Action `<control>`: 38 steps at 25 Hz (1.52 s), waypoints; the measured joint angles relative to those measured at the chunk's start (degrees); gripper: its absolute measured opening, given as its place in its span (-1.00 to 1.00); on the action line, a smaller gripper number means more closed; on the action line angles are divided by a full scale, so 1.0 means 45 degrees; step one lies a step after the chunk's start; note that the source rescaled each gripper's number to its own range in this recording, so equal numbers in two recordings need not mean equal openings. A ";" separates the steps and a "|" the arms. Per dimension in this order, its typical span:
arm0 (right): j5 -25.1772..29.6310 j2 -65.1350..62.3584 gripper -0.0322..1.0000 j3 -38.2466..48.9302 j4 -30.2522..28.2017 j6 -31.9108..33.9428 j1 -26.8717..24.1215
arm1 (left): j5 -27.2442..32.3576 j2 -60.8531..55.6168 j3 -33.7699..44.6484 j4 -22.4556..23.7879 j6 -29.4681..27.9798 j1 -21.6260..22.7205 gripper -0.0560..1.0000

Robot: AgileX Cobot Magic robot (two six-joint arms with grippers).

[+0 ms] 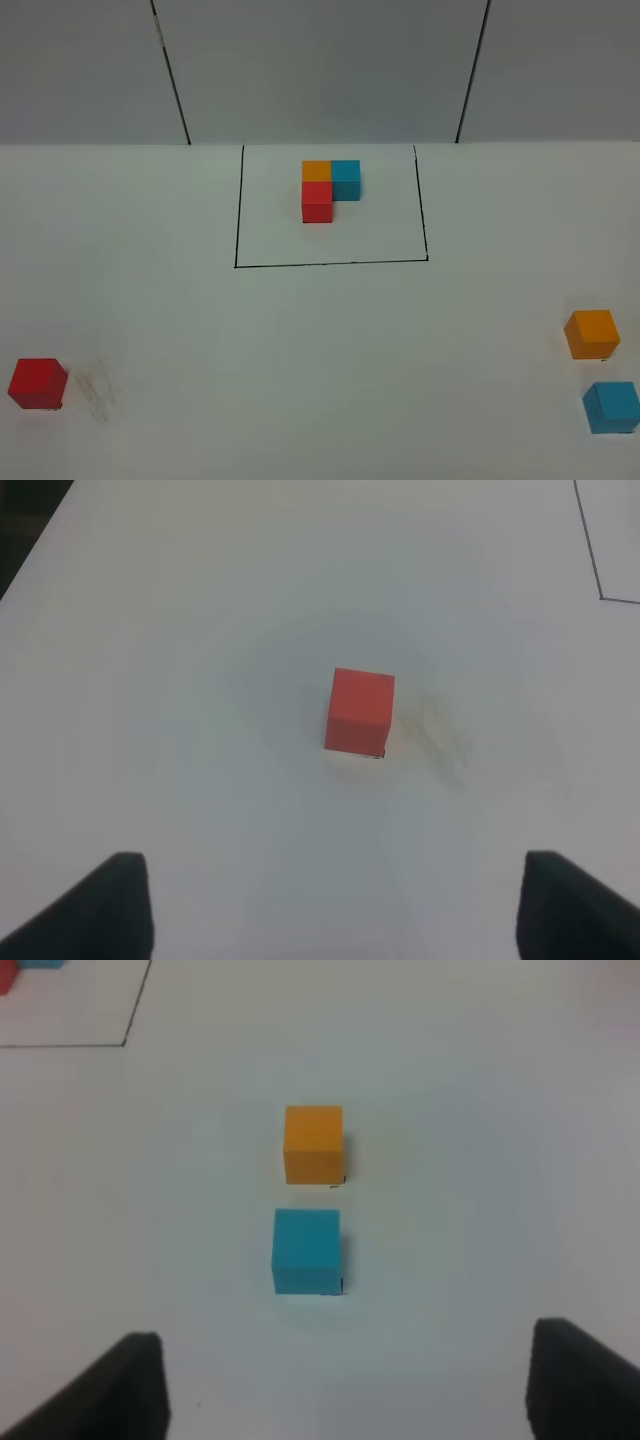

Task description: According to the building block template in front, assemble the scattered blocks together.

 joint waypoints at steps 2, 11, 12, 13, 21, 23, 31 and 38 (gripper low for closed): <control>0.0000 0.0000 0.07 0.0000 0.0000 0.0000 0.0000 | 0.0000 0.0000 0.0000 0.0000 0.0000 0.0000 0.97; 0.0000 0.0000 0.07 0.0000 0.0000 0.0000 0.0000 | 0.0000 0.0000 0.0000 0.0000 0.0000 0.0000 0.97; 0.0000 0.0000 0.07 0.0000 0.0000 0.0000 0.0000 | 0.0000 0.0000 0.0000 0.0000 0.0000 0.0000 0.97; 0.0000 0.0000 0.07 0.0000 0.0000 0.0000 0.0000 | 0.0000 0.0000 0.0000 0.0000 0.0000 0.0000 0.97; 0.0000 0.0000 0.07 0.0000 0.0000 0.0000 0.0000 | 0.0000 0.0000 0.0000 0.0000 0.0000 0.0000 0.97; 0.0000 0.0000 0.07 0.0000 0.0000 0.0000 0.0000 | 0.0000 0.0000 0.0000 0.0000 0.0000 0.0000 0.97; 0.0000 0.0000 0.07 0.0000 0.0000 0.0000 0.0000 | -0.0105 0.1219 -0.0199 0.0012 0.0011 0.0000 0.97; 0.0000 0.0000 0.07 0.0000 0.0000 0.0000 0.0000 | -0.0744 0.3574 -0.1001 0.0036 0.0011 0.0000 0.97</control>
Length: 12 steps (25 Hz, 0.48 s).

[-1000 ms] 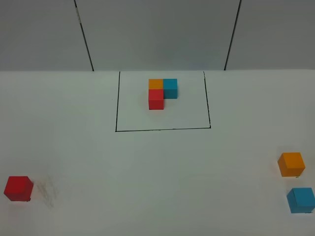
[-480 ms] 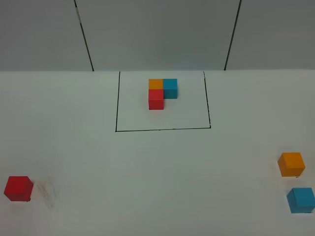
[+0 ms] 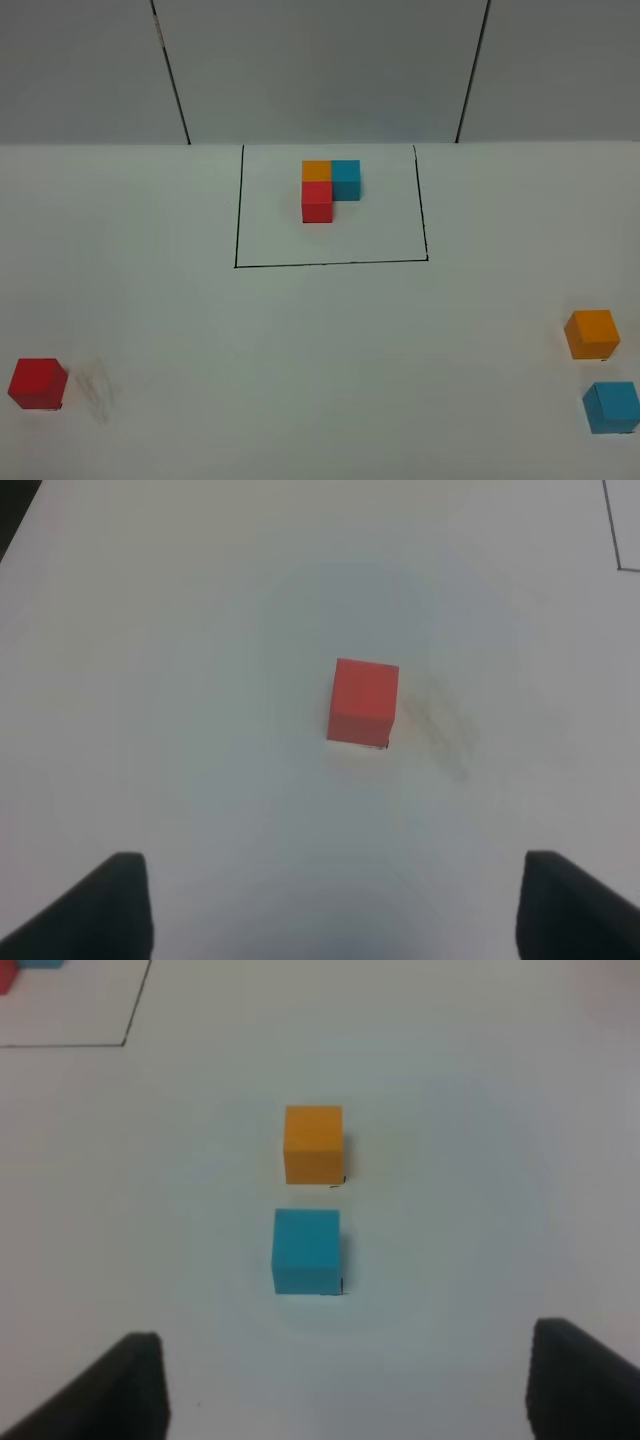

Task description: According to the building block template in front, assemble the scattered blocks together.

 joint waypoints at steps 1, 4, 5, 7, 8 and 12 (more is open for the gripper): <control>0.0000 0.0000 0.07 0.0000 0.0000 0.0000 0.0000 | -0.0025 0.0330 -0.0119 -0.0001 0.0000 0.0000 0.97; 0.0000 0.0000 0.07 0.0000 0.0000 0.0000 0.0000 | -0.0100 0.1480 -0.0485 0.0091 0.0000 0.0000 0.94; 0.0000 0.0000 0.07 0.0000 0.0000 0.0000 0.0000 | -0.0153 0.1802 -0.0631 0.0181 -0.0013 0.0000 0.91; 0.0000 0.0000 0.07 0.0000 0.0000 0.0000 0.0000 | -0.0319 0.2517 -0.0917 0.0540 -0.0171 0.0000 0.79; 0.0000 0.0000 0.07 0.0000 0.0000 0.0000 0.0000 | -0.0375 0.2804 -0.1079 0.0724 -0.0297 0.0000 0.72; 0.0000 0.0000 0.07 0.0000 0.0000 0.0000 0.0000 | -0.0476 0.4069 -0.1740 0.1252 -0.0681 0.0000 0.32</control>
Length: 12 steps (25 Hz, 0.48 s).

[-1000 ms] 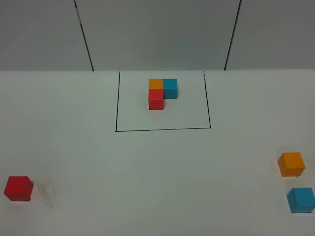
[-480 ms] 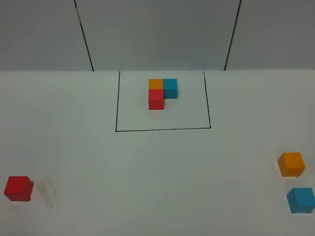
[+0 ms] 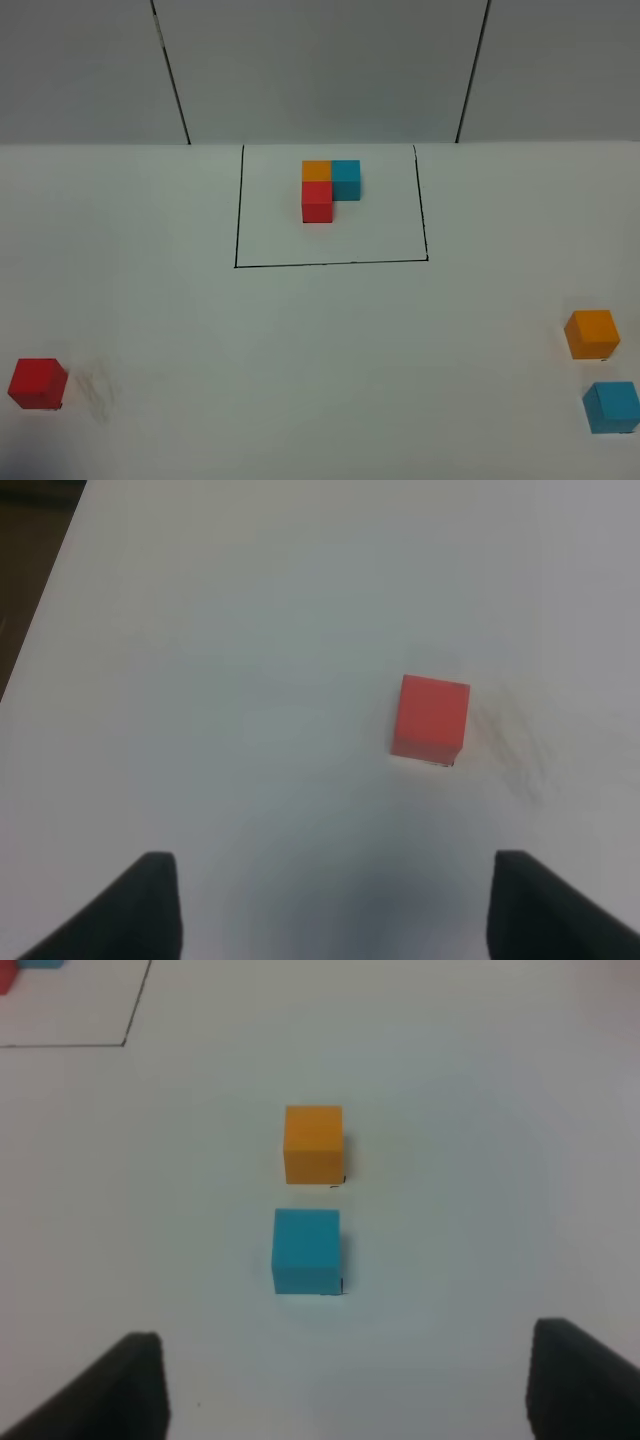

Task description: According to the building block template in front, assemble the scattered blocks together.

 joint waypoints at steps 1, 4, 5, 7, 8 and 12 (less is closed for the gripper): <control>0.0000 0.0000 0.07 0.0000 0.0000 0.0000 0.0000 | 0.0000 0.0296 -0.0142 0.0005 -0.0046 0.0000 0.21; 0.0000 0.0000 0.07 0.0000 0.0000 0.0000 0.0000 | 0.0048 0.1071 -0.0696 0.0005 -0.0244 0.0000 -0.01; 0.0000 0.0000 0.07 0.0000 0.0000 0.0000 0.0000 | 0.0048 0.1318 -0.0868 0.0005 -0.0293 0.0000 -0.04; 0.0000 0.0000 0.07 0.0000 0.0000 0.0000 0.0000 | 0.0076 0.1752 -0.1332 0.0005 -0.0320 0.0000 -0.06; 0.0000 0.0000 0.07 0.0000 0.0000 0.0000 0.0000 | 0.0112 0.1983 -0.1536 0.0005 -0.0320 0.0000 -0.07; 0.0000 0.0000 0.07 0.0000 0.0000 0.0000 0.0000 | 0.0816 0.3023 -0.2550 0.0005 -0.0334 0.0000 -0.08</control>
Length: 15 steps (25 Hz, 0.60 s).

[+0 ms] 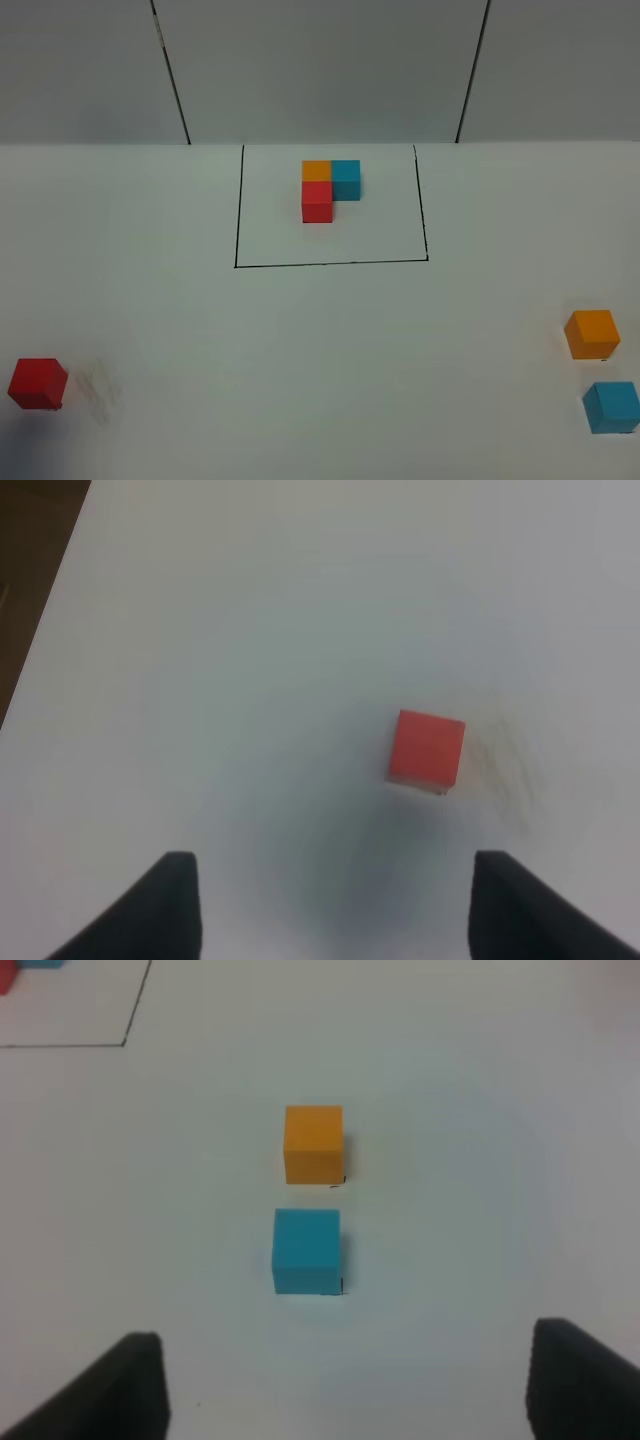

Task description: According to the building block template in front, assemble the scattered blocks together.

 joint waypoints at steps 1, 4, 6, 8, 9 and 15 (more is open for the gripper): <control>0.0000 0.0000 0.07 0.0000 0.0000 0.0000 0.0000 | 0.0346 0.0341 -0.0297 0.0000 0.0000 0.0000 -0.08; 0.0000 0.0000 0.07 0.0000 0.0000 0.0000 0.0000 | 0.1308 0.1401 -0.1096 0.0000 -0.0014 0.0000 -0.08; 0.0000 0.0000 0.07 0.0000 0.0000 0.0000 0.0000 | 0.1667 0.2053 -0.1528 0.0000 -0.0014 0.0000 -0.08; 0.0000 0.0000 0.07 0.0000 0.0000 0.0000 0.0000 | 0.1781 0.2646 -0.1701 0.0000 -0.0014 0.0000 -0.08; 0.0000 0.0000 0.07 0.0000 0.0000 0.0000 0.0000 | 0.1781 0.2883 -0.1738 -0.0031 -0.0014 0.0000 -0.08; 0.0000 0.0000 0.07 0.0000 0.0000 0.0000 0.0000 | 0.1758 0.4513 -0.1792 -0.1699 0.0850 0.0000 -0.08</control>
